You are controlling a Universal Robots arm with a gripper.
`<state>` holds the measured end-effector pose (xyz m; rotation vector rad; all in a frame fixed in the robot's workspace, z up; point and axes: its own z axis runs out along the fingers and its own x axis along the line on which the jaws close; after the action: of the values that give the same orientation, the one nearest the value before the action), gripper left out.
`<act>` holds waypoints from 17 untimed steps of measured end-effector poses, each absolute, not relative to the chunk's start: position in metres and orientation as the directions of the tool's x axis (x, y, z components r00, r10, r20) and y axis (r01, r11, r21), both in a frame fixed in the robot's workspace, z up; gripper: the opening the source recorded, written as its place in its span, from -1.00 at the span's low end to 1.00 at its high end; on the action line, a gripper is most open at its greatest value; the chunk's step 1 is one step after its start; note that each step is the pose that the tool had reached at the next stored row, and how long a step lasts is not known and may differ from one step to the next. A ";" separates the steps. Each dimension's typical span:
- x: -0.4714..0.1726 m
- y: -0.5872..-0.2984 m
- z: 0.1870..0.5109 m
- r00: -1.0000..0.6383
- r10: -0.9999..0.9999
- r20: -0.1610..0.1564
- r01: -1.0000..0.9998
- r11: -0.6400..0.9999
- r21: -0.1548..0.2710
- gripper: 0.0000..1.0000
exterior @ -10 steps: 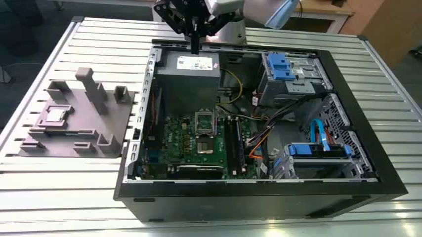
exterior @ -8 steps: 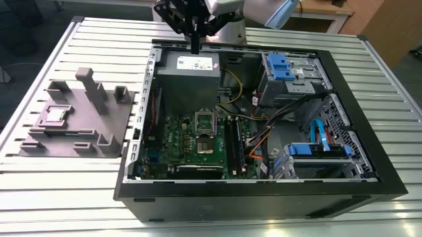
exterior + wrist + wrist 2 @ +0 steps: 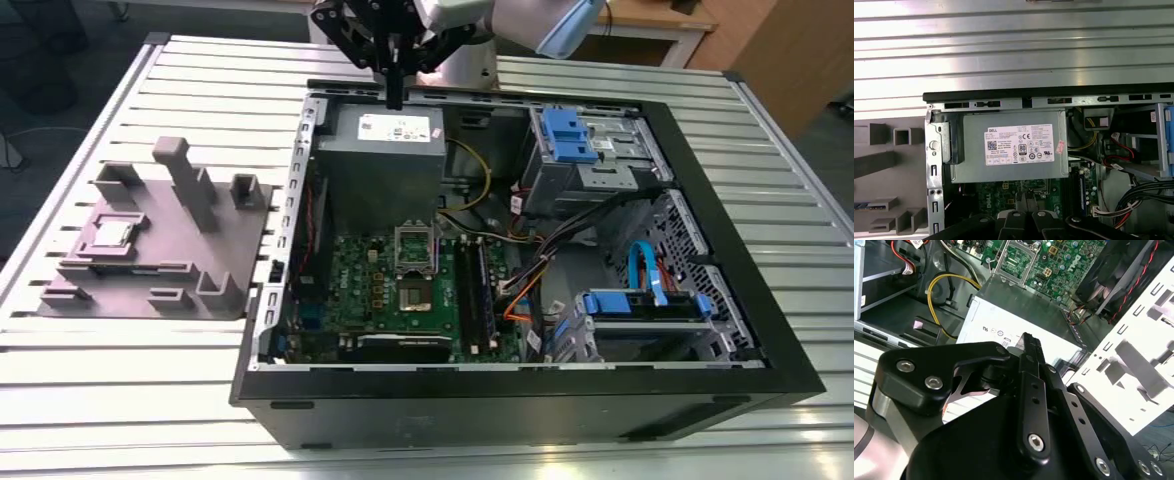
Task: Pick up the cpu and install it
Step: 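Reach for the cpu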
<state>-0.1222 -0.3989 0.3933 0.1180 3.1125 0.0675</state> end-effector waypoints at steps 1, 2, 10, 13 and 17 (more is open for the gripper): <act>-0.122 -0.399 0.393 -0.997 0.076 -0.024 0.075 0.996 0.044 -0.80; -0.123 -0.399 0.393 -0.997 0.076 -0.024 0.075 0.996 0.044 -0.80; -0.124 -0.399 0.391 -0.997 0.076 -0.007 0.076 0.996 0.043 -0.80; -0.125 -0.399 0.391 -0.997 0.076 -0.007 0.076 0.996 0.043 -0.80; -0.128 -0.399 0.391 -0.997 0.076 -0.007 0.076 0.996 0.043 -0.80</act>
<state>-0.1280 -0.3989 0.3906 0.1192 3.1302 0.0669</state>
